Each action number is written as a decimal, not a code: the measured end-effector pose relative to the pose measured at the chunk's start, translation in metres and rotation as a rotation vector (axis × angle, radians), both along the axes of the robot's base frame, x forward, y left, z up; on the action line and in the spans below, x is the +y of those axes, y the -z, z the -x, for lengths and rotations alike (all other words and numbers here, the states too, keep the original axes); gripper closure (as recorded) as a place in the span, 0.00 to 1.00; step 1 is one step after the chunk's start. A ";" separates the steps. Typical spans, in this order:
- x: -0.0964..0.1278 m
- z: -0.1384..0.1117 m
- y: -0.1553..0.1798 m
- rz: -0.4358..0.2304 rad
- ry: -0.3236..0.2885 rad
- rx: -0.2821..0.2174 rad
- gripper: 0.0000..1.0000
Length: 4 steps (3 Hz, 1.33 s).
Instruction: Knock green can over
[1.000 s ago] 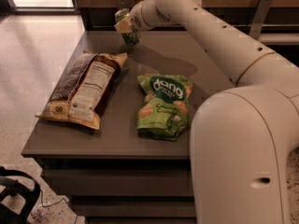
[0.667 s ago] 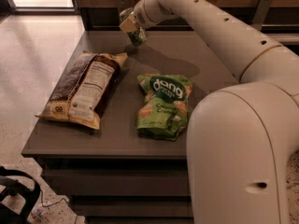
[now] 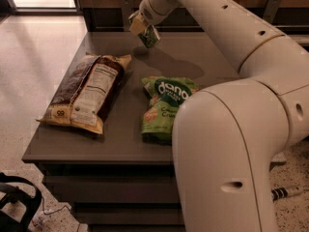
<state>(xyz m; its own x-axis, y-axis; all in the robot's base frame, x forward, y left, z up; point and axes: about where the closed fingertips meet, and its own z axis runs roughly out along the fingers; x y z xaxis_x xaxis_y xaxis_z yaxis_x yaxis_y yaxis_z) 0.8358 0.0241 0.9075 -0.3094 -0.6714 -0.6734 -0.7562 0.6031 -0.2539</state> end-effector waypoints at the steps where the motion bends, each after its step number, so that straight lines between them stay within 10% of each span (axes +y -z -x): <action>1: -0.003 0.004 0.004 0.090 -0.012 0.044 1.00; 4: 0.025 0.008 0.042 0.261 -0.145 0.174 1.00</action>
Offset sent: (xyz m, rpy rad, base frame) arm 0.0015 -0.0020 -0.0027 -0.2669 0.1366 0.0766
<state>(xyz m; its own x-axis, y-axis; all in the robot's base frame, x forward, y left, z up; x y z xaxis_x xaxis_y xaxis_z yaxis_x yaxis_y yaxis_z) 0.8275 0.0495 0.8655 -0.2930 -0.8594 -0.4190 -0.8749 0.4178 -0.2451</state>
